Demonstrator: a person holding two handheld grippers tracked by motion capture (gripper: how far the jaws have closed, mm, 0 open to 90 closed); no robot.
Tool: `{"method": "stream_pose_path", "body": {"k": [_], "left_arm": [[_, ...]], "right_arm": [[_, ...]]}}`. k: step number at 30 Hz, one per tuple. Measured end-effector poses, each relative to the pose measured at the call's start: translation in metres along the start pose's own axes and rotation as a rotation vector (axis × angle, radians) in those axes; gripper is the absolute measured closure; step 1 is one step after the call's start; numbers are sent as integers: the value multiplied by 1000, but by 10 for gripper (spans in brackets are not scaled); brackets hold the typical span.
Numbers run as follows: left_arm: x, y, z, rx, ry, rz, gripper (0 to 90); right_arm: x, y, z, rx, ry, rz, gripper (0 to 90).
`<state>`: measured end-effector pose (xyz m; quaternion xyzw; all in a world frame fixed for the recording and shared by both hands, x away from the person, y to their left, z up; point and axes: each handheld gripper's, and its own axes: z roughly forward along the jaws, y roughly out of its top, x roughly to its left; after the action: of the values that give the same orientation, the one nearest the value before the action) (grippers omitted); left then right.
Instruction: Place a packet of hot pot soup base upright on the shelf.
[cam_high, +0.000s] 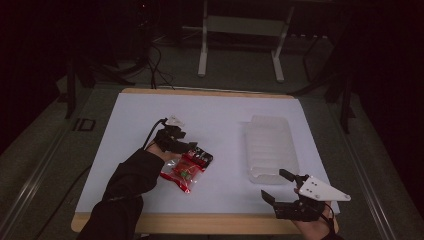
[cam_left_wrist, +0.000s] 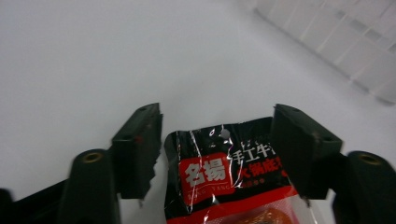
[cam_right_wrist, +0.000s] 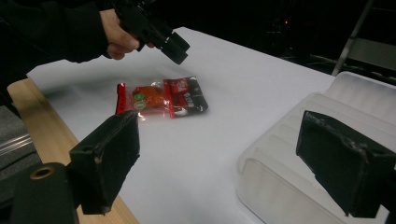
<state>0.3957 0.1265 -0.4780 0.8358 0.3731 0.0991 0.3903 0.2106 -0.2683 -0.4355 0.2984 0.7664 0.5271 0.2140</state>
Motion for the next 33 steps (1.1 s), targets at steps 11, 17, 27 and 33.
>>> {"method": "stream_pose_path", "body": {"k": [11, 17, 27, 33], "left_arm": [[12, -9, 22, 95, 27, -44, 399], [11, -14, 30, 115, 47, -23, 435], [5, -20, 40, 189, 60, 7, 444], [-4, -20, 40, 217, 82, 67, 469]], "right_arm": [[-1, -3, 2, 16, 14, 11, 140], [-1, -3, 3, 22, 21, 2, 145], [-1, -3, 3, 28, 23, 3, 149], [0, -3, 2, 28, 19, 1, 163]]}}
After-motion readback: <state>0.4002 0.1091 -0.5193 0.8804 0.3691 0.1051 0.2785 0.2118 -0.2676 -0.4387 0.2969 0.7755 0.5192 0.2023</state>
